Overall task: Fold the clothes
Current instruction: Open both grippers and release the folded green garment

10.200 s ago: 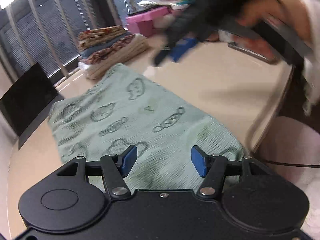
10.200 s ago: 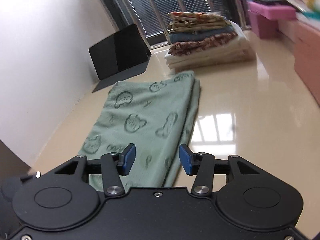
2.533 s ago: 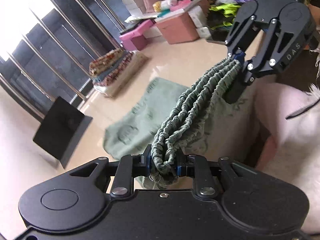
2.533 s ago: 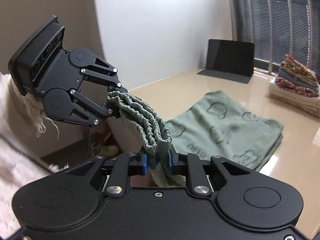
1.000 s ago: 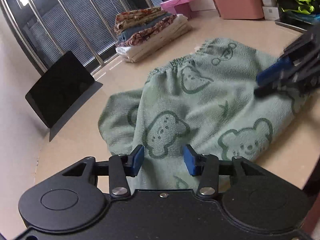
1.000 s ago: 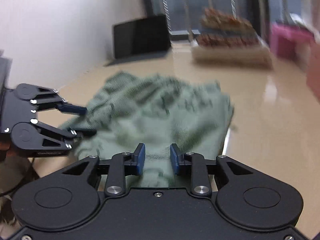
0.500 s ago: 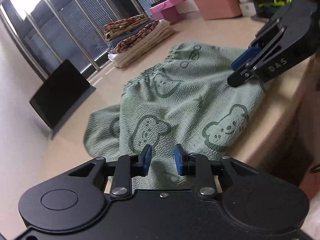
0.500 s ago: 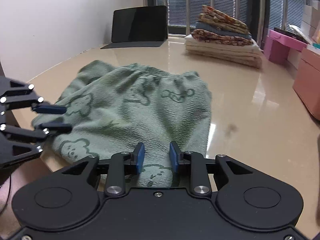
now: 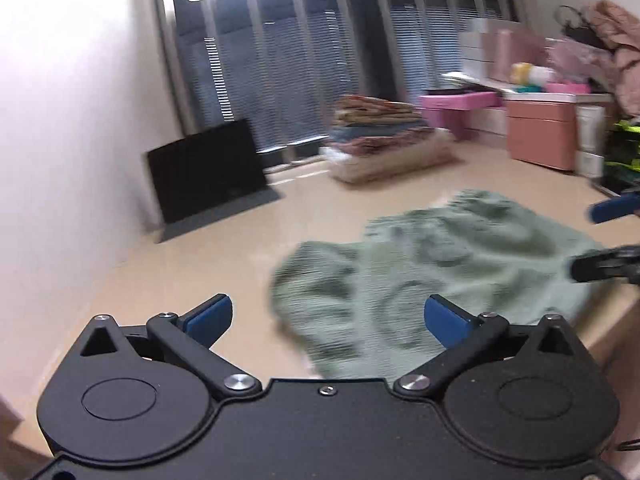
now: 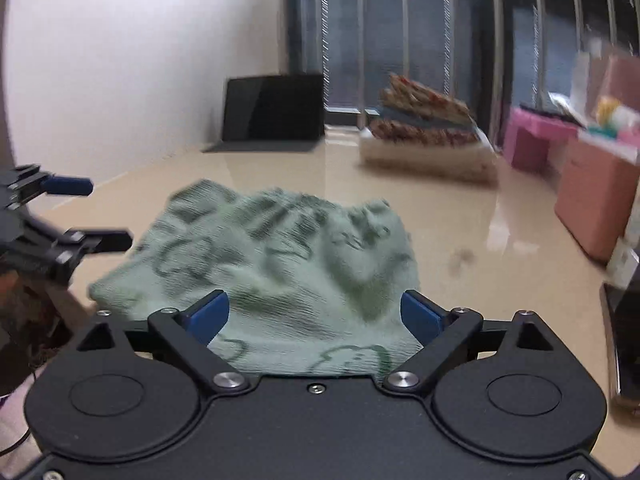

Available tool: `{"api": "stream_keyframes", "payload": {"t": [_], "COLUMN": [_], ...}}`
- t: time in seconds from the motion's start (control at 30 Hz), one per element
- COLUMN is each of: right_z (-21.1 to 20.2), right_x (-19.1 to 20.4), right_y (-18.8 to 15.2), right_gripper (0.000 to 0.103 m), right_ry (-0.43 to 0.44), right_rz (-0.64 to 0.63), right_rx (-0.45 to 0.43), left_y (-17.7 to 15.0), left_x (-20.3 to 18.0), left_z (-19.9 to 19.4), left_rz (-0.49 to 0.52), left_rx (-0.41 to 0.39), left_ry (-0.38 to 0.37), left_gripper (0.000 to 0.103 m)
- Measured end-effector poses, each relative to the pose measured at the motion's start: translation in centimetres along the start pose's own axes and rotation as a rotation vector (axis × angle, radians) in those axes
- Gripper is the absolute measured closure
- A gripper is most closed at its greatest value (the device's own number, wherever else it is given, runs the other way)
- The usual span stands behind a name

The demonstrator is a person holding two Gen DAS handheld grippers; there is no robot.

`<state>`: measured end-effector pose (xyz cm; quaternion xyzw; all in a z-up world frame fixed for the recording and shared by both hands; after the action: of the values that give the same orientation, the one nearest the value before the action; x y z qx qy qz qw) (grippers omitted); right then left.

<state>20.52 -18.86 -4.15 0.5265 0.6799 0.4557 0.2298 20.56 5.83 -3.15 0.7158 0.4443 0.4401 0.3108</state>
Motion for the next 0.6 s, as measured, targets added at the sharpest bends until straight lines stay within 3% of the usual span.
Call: {"api": "stream_keyframes", "payload": {"t": [0.23,0.43,0.6], "right_z": [-1.4,0.0,1.3], "right_x": [4.5,10.5,14.1], "right_y": [-1.0,-2.5,-2.8], "right_gripper": [0.002,0.001,0.001], "right_ry": [0.051,0.059,0.090], "right_rz": [-0.069,-0.281,-0.361], "right_rx": [-0.022,-0.002,0.015], "left_y": [-3.0,-4.1,-4.9], "left_x": [3.8,5.5,6.7], "left_z": [-1.5,-2.1,-2.5], "left_rz": [-0.152,-0.177,-0.206], "left_rx": [0.048,0.044,0.037], "left_ry": [0.047,0.056,0.052], "left_gripper": [0.000,0.000,0.000]}}
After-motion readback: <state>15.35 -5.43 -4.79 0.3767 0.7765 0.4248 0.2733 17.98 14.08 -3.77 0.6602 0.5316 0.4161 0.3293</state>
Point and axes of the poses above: each gripper's, at about its wrist camera, not at the fingertips, and z roughly the way its jaws point, x to its left, y to its top, the point moved 6 cm from there along z, roughly the way its jaws point, and after that the axes turned 9 degrees about z, right-handed, at the moved point
